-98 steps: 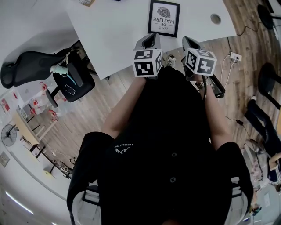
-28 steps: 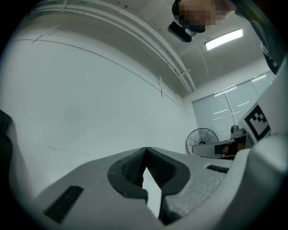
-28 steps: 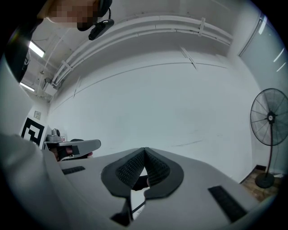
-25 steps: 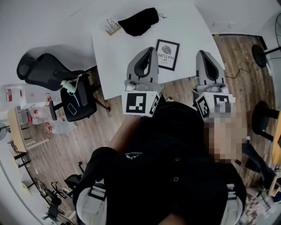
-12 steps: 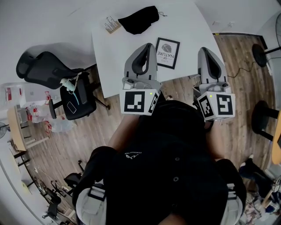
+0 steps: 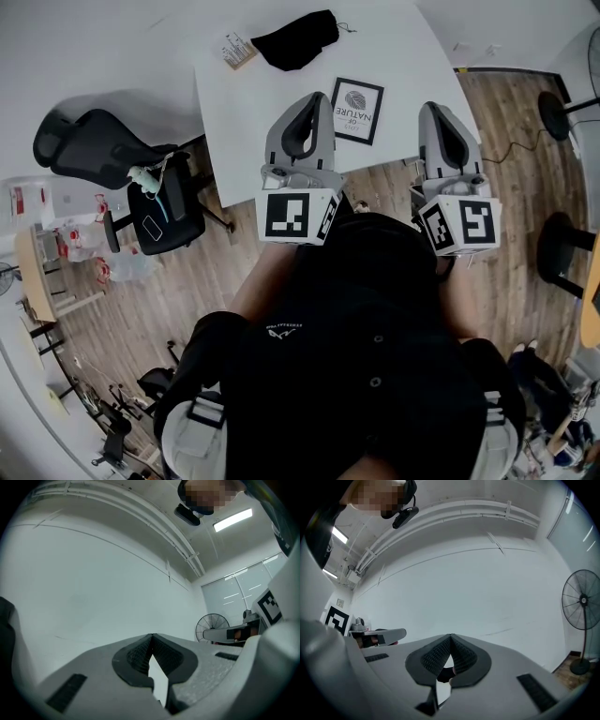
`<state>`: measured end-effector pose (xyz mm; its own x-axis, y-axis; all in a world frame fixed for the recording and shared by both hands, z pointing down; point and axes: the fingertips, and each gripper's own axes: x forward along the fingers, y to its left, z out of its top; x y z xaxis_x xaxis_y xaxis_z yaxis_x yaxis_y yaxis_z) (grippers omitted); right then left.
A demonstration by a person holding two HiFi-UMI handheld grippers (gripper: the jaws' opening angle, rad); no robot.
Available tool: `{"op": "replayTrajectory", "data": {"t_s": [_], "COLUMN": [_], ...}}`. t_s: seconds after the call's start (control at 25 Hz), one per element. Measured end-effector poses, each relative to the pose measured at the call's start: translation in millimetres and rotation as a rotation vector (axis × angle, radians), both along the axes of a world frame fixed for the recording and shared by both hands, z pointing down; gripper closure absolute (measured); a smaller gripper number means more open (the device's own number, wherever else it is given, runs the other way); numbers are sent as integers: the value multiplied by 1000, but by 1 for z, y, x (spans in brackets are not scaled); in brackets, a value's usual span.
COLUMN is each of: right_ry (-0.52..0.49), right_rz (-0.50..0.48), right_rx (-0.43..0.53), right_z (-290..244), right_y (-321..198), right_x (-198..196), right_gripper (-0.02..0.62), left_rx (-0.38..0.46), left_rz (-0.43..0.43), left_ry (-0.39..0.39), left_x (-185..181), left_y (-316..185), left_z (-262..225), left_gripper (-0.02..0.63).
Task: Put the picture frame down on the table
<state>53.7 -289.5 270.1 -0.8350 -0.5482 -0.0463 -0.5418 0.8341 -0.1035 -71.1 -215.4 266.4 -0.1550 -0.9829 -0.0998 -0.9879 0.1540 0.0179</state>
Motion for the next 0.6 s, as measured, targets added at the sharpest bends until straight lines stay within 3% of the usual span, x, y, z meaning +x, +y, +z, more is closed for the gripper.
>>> {"op": "replayTrajectory", "data": {"t_s": [0.6], "right_ry": [12], "right_rz": [0], "right_rx": [-8], "right_z": [6], "right_y": [6], "right_x": [0], "right_gripper": [597], "left_rx": [5], "left_rz": [-2], "left_ry": [-3], "left_x": [1], "left_y": [4], "left_z": [1], "left_gripper": [598]}}
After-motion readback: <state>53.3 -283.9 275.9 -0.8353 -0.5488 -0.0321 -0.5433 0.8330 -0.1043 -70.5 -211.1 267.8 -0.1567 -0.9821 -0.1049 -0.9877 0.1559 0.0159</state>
